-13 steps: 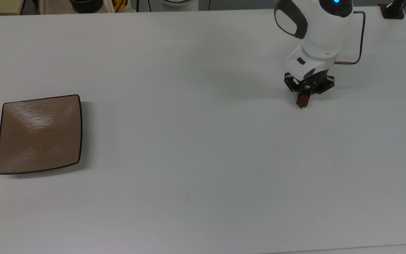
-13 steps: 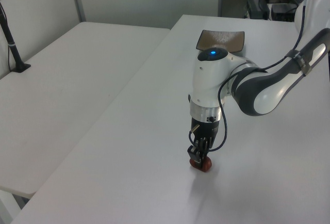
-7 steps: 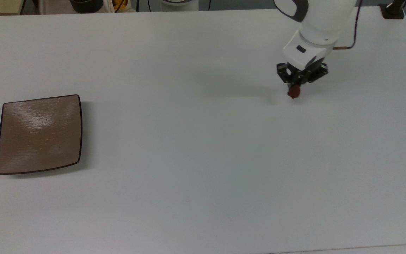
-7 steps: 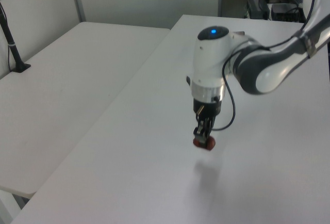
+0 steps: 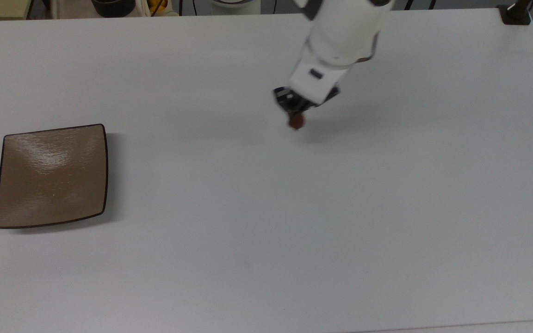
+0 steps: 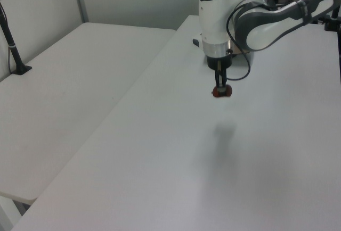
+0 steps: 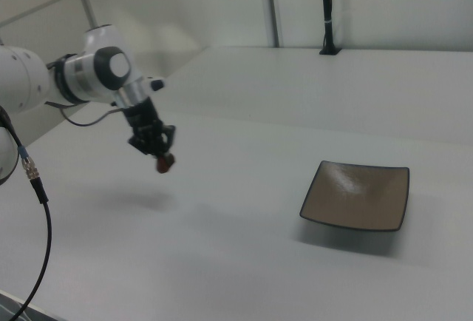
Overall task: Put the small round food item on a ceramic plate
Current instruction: 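Lift the held food item and carry it over the brown plate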
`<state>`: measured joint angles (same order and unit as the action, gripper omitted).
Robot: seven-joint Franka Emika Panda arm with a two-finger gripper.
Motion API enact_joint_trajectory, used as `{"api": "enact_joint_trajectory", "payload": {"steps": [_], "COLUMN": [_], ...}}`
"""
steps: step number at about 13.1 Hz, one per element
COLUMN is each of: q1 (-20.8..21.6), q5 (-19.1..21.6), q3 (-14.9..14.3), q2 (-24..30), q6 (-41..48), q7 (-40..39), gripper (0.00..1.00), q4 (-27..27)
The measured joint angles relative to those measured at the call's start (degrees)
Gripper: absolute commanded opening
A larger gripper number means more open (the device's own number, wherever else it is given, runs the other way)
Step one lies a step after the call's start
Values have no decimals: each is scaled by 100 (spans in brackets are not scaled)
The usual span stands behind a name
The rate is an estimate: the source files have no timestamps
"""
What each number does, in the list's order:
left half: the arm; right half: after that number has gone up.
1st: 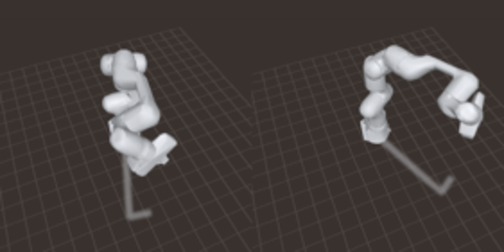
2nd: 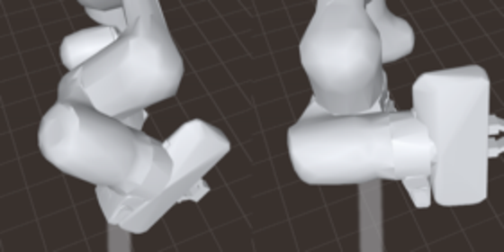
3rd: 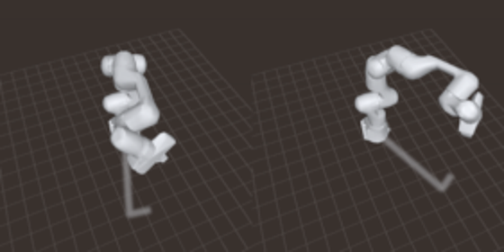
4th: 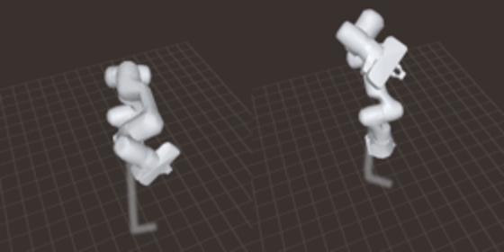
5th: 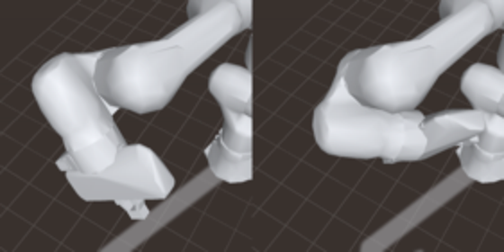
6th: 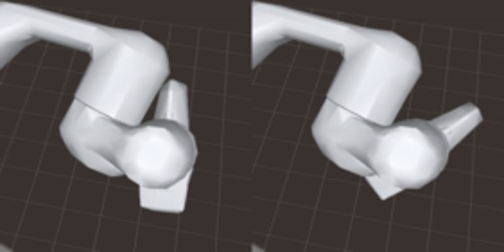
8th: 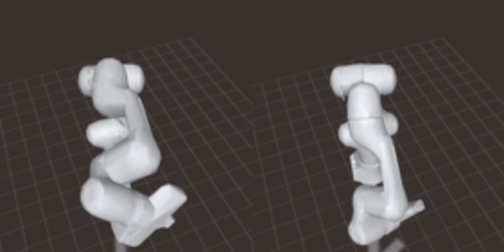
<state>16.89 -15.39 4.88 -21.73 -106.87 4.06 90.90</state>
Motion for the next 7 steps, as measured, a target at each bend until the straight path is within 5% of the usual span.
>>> {"api": "enact_joint_trajectory", "payload": {"steps": [3, 7], "q1": [-186, -1066], "q5": [-675, -764], "q3": [-878, -1301], "q2": [-3, -50], "q6": [-305, -1932], "q7": [-1019, -1320], "gripper": [6, 6], "q4": [-1, 0]}}
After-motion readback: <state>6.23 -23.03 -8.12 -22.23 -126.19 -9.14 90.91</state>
